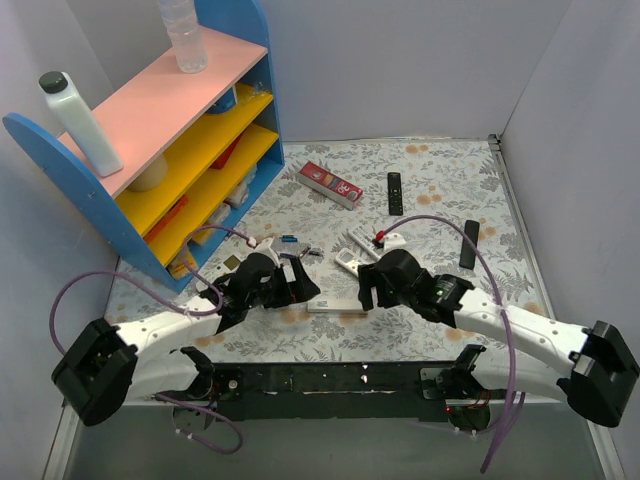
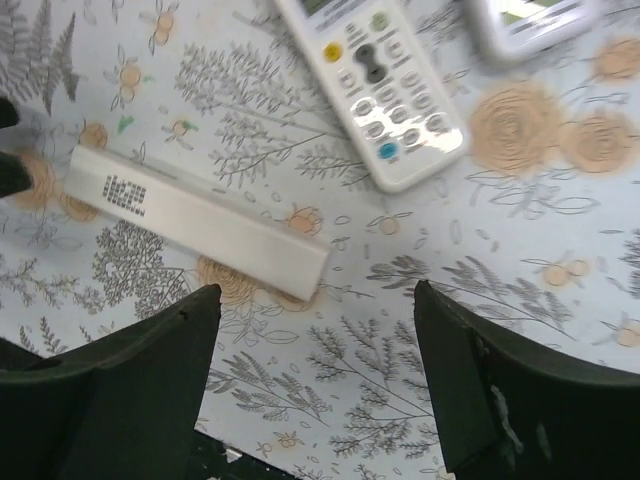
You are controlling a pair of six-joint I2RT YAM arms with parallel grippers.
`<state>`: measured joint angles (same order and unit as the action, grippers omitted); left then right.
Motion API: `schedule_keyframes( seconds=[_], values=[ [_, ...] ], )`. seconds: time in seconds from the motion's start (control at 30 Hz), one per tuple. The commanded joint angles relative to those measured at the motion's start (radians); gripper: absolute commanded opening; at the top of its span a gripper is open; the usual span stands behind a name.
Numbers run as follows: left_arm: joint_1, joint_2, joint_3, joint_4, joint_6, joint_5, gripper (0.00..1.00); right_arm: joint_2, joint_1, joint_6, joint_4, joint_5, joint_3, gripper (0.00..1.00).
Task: Load the batteries into the remote control
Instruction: Load the battery cover into the remote control, then reset both arms
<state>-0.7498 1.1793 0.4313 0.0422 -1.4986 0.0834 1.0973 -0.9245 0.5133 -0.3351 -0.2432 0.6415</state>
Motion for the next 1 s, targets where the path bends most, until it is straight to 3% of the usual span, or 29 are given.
schedule_keyframes(
  seconds=[0.0,0.13,0.27,0.37,0.63,0.97],
  values=[
    [0.024,-0.214,0.015,-0.163,-0.005,-0.212,0.98,-0.149,0.004,0.025,-0.107,-0.278,0.026,0.88],
    [0.029,-0.424,0.098,-0.364,-0.003,-0.481,0.98,-0.386,0.006,0.036,-0.185,-0.499,0.033,0.89],
    [0.029,-0.611,0.205,-0.557,0.015,-0.699,0.98,-0.6,0.004,-0.001,-0.206,-0.614,0.037,0.89],
    [0.029,-0.754,0.245,-0.573,0.098,-0.778,0.98,-0.753,0.006,-0.047,-0.2,-0.665,0.037,0.9],
    [0.029,-1.039,0.293,-0.562,0.228,-0.821,0.98,-0.994,0.004,-0.105,-0.2,-0.726,0.032,0.91],
    [0.029,-1.175,0.294,-0.53,0.287,-0.812,0.98,-1.033,0.004,-0.122,-0.2,-0.748,0.034,0.91]
  ],
)
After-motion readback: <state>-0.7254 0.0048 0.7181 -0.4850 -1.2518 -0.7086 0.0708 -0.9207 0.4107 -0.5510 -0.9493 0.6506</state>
